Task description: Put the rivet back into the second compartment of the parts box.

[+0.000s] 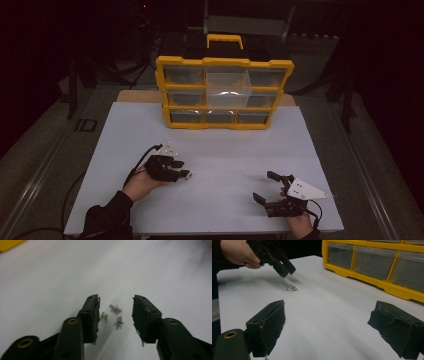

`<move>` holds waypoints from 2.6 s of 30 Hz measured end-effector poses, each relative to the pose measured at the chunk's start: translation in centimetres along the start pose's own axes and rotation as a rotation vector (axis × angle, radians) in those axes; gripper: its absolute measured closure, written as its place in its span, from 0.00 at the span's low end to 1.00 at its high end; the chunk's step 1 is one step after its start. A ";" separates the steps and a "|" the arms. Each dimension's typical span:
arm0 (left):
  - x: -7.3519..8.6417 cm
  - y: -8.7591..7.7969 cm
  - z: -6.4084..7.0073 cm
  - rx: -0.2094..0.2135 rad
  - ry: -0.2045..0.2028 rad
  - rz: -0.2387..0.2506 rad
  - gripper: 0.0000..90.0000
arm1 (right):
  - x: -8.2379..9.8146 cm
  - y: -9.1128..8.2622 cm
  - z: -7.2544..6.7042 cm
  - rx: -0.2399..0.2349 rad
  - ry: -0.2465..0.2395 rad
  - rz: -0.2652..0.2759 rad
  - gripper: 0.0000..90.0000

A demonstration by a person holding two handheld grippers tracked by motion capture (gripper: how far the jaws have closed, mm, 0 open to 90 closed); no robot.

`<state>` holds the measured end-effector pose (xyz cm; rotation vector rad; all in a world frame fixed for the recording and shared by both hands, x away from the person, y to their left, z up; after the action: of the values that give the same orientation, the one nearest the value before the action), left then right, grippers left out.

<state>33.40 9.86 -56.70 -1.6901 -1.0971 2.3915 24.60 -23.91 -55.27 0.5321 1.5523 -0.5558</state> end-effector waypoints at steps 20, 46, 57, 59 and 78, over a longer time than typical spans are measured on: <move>1.4 2.2 -0.8 -0.009 0.001 -0.069 0.90 | 0.1 0.0 0.1 0.001 0.003 -0.010 0.12; -4.0 -3.8 -1.1 0.043 0.037 0.097 0.91 | 0.0 -0.1 0.1 -0.002 -0.005 0.011 0.12; -8.4 -6.5 -0.8 0.062 0.081 0.179 0.91 | 0.0 -0.1 0.1 0.003 -0.013 0.010 0.12; -9.3 -6.9 -0.7 0.065 0.087 0.194 0.91 | 0.0 0.0 0.1 0.004 -0.015 0.007 0.12; -20.3 -11.1 0.0 0.106 0.168 0.415 0.91 | 0.1 -0.1 0.2 0.005 -0.023 0.005 0.12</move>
<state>37.74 10.28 -34.01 -2.2105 -0.6347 2.4046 24.67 -24.09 -55.33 0.5314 1.5277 -0.5605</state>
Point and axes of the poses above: each handheld gripper's, and its own axes: y roughly forward along the jaws, x roughly out of its underside, z roughly to its right, the point moved 5 cm from there along y, roughly forward along the jaws, and after that the axes turned 15 degrees about z, right-handed, at the moved point
